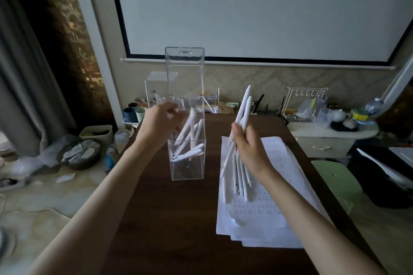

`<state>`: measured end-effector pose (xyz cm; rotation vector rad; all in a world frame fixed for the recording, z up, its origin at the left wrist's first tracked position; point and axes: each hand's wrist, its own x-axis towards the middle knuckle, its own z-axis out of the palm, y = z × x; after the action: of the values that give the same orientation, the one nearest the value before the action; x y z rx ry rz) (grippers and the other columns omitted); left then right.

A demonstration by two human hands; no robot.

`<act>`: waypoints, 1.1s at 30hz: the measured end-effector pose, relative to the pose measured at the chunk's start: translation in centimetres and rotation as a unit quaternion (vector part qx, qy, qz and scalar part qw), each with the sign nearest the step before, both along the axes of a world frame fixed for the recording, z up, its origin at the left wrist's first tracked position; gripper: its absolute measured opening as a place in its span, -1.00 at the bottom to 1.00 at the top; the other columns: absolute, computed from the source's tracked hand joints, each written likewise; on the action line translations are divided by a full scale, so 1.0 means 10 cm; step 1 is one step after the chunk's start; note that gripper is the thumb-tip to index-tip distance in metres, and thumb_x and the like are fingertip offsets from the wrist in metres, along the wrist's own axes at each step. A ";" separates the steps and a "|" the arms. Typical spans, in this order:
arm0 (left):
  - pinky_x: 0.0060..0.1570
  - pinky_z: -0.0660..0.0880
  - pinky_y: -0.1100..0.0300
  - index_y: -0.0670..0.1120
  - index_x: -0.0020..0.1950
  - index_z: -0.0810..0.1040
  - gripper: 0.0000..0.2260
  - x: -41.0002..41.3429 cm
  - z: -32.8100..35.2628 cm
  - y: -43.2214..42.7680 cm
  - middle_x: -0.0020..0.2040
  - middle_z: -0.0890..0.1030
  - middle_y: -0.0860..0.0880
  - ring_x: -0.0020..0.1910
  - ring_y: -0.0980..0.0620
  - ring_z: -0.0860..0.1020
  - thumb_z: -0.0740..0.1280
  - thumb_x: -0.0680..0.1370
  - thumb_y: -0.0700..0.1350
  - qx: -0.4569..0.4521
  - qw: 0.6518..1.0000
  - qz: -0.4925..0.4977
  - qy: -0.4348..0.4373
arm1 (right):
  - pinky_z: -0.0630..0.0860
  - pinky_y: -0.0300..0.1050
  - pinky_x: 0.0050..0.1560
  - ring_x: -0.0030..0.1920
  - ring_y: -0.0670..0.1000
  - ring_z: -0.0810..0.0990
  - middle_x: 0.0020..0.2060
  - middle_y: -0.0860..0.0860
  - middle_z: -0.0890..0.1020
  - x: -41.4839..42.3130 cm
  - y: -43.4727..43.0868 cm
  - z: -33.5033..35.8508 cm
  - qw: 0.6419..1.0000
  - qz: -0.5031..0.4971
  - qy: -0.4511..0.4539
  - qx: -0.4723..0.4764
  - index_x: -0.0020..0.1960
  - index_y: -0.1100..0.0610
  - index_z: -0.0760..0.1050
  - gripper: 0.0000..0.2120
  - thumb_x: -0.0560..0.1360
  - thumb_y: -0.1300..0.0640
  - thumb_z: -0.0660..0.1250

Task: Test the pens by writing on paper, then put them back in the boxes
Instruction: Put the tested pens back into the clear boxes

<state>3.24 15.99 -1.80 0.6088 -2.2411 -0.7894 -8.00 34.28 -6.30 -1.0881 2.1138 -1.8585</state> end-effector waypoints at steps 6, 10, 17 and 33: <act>-0.33 0.47 0.44 -0.15 0.18 0.51 -0.64 0.28 -0.39 0.03 -0.01 0.58 -0.05 -0.24 0.22 0.54 0.39 0.47 0.00 0.027 0.996 0.029 0.077 | 0.37 -0.37 -0.47 -0.51 -0.23 0.42 -0.43 -0.11 0.43 0.16 -0.21 0.39 0.988 -0.060 0.009 -0.139 -0.15 0.12 0.34 -0.82 0.62 0.13 0.15; 0.02 0.51 0.31 -0.08 0.44 0.27 -0.20 0.32 -0.65 0.02 0.28 0.34 -0.06 0.03 0.10 0.50 0.42 0.29 0.18 0.056 0.998 -0.029 -0.003 | 0.44 -0.35 -0.45 -0.45 -0.23 0.51 -0.37 -0.10 0.49 0.21 -0.51 0.63 0.980 -0.056 0.052 -0.186 -0.05 0.20 0.35 -0.87 0.61 0.14 0.19; 0.25 0.42 -0.09 0.02 0.53 0.01 -0.10 0.23 -0.82 0.03 0.49 0.22 -0.09 0.38 -0.08 0.34 0.45 0.34 0.11 0.146 0.986 -0.076 -0.032 | 0.55 -0.13 -0.38 -0.46 -0.09 0.58 -0.36 0.07 0.62 0.23 -1.02 0.44 0.989 -0.049 0.114 0.085 -0.16 0.16 0.48 -0.75 0.51 -0.03 0.35; -0.19 0.54 0.22 -0.07 -0.08 0.51 -0.94 0.27 -1.04 0.64 -0.14 0.54 0.07 -0.21 0.19 0.54 0.35 0.51 -0.11 0.050 0.993 -0.037 0.100 | 0.37 -0.34 -0.46 -0.35 -0.01 0.47 -0.37 0.00 0.48 -0.63 0.27 -0.24 0.964 -0.138 0.013 0.225 -0.08 0.21 0.48 -0.84 0.56 0.11 0.27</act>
<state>5.97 22.38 -12.17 0.4738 -2.0607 -0.9619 -14.29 36.95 -8.69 -0.7467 2.6345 -1.3395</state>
